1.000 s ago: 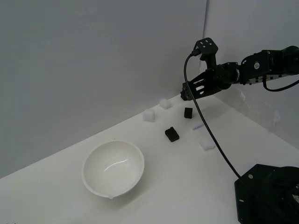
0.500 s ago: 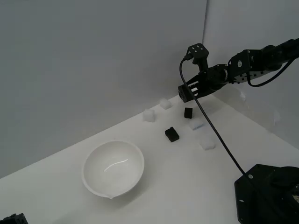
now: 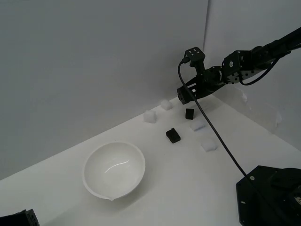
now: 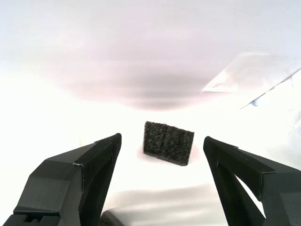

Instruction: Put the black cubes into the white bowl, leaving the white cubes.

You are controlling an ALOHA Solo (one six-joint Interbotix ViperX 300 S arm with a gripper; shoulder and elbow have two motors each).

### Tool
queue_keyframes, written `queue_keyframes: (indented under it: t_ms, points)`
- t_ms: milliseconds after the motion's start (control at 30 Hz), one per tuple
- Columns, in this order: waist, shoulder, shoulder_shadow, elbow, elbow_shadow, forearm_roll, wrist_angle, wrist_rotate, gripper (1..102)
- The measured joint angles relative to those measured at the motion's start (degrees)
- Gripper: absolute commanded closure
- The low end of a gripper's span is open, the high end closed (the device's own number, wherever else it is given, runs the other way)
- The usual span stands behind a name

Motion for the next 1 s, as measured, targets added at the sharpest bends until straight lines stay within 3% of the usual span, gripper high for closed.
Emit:
queue_keyframes:
  t_ms: [200, 367, 533, 700, 800, 1000]
  points:
    - [1.2, -1.4, -1.4, -0.6, -0.4, 0.0, 0.0, -0.1, 8]
    - [1.5, -1.3, -1.4, -0.6, -0.4, -0.1, 0.0, 0.0, 47]
    - [2.1, -1.2, -1.4, -0.6, -0.4, 0.0, 0.6, 0.0, 60]
    - [2.1, -0.4, -0.5, -0.6, -0.4, 0.0, 1.5, 0.0, 93]
    - [2.1, 0.5, 0.4, -0.6, -0.4, 0.0, 2.5, 0.0, 99]
    - [2.2, 2.8, 2.8, -0.4, -0.4, 0.0, 2.7, 0.0, 100]
